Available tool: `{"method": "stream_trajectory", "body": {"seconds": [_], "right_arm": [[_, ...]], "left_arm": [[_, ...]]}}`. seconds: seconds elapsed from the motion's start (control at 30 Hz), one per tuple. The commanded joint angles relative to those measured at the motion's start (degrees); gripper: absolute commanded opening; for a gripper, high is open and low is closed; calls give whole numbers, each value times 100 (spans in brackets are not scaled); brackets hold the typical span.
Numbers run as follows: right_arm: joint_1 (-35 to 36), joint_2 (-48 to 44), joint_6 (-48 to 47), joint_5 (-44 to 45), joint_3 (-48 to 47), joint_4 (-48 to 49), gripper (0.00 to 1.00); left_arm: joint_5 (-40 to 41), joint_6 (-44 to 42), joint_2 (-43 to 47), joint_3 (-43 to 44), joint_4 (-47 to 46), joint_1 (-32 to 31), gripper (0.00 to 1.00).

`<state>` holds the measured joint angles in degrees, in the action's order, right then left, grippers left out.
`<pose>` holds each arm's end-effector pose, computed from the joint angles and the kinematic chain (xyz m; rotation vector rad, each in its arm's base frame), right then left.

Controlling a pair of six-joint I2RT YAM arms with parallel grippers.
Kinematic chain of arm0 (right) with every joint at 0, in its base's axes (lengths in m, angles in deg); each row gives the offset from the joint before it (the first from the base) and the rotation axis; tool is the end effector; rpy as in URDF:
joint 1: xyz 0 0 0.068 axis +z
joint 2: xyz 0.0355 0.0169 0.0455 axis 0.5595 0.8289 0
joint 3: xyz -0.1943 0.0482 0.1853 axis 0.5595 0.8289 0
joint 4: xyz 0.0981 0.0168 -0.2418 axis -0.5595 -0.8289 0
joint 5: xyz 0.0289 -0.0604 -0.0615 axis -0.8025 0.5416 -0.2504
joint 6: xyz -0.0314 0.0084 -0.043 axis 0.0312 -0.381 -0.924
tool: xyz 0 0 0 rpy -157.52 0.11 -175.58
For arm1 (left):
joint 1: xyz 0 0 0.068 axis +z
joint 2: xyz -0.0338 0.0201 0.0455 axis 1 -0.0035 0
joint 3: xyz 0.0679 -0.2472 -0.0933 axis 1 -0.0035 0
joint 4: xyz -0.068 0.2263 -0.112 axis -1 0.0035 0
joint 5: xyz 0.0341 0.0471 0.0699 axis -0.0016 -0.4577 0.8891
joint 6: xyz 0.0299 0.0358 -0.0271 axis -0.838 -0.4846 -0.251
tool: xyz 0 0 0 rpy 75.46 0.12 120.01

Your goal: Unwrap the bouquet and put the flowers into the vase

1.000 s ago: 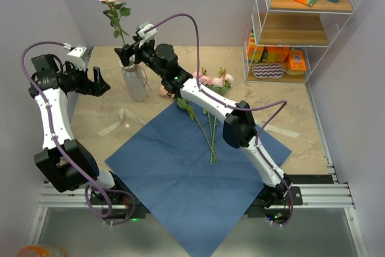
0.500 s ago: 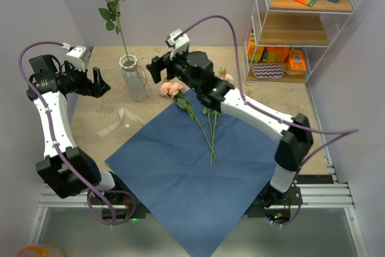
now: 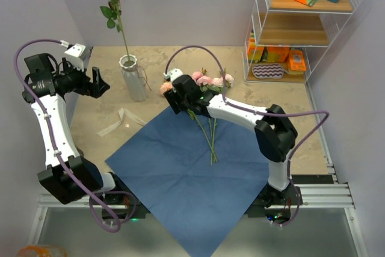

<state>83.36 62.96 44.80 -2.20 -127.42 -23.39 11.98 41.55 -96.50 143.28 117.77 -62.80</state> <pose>0.2924 0.3263 0.2646 -0.6879 2.0464 0.2548 0.2461 0.0972 0.3888 0.3292 2.0806 -0.3792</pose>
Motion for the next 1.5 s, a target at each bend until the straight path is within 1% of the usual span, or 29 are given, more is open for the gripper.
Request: {"method": "stream_trajectory", "body": {"seconds": [0.0,0.07,0.23,0.4,0.57,0.63,0.7,0.8,0.83,0.9,0.93,1.03,1.07,1.2,1.27,1.37,1.47], "right_arm": [[-109,292,128,452,-536,-938,74],[-135,521,268,505,-781,-1254,74],[-144,829,260,550,-1001,-1352,76],[-284,1356,278,366,-1160,-1484,75],[-390,1637,313,172,-1204,-1431,68],[-443,1734,313,67,-1204,-1431,63],[-495,1787,348,-21,-1221,-1431,57],[-522,1963,322,-206,-1441,-1589,43],[-531,2041,305,-215,-1607,-1711,25],[-522,2016,313,-224,-1696,-1747,7],[-531,1920,348,-250,-1714,-1678,1],[-531,1569,515,-539,-1618,-1380,1],[-531,1211,594,-618,-1547,-1230,0],[-540,365,735,-944,-1511,-650,0],[-566,92,787,-1268,-1678,-395,0],[-592,-356,753,-1463,-2064,-324,0],[-601,-691,621,-1620,-2425,-288,0]], "left_arm": [[-225,-431,110,312,469,59,99],[-137,-476,137,322,461,59,99],[-163,-572,111,357,557,59,99],[-128,-678,84,296,593,59,99],[-216,-827,75,251,636,59,99],[-233,-871,49,295,654,59,99],[-321,-924,5,391,715,59,99],[-558,-1160,-118,549,1014,59,99],[-602,-1170,-144,541,1058,59,99],[-655,-1170,-136,541,1023,51,99],[-655,-1161,-136,533,954,59,99],[-629,-1074,-197,480,830,59,99],[-690,-1047,-232,497,838,59,99],[-910,-977,-443,734,1005,59,99],[-945,-985,-513,909,1049,59,99],[-1024,-1091,-479,1051,1120,68,99],[-972,-811,-435,1016,866,68,99]]}}
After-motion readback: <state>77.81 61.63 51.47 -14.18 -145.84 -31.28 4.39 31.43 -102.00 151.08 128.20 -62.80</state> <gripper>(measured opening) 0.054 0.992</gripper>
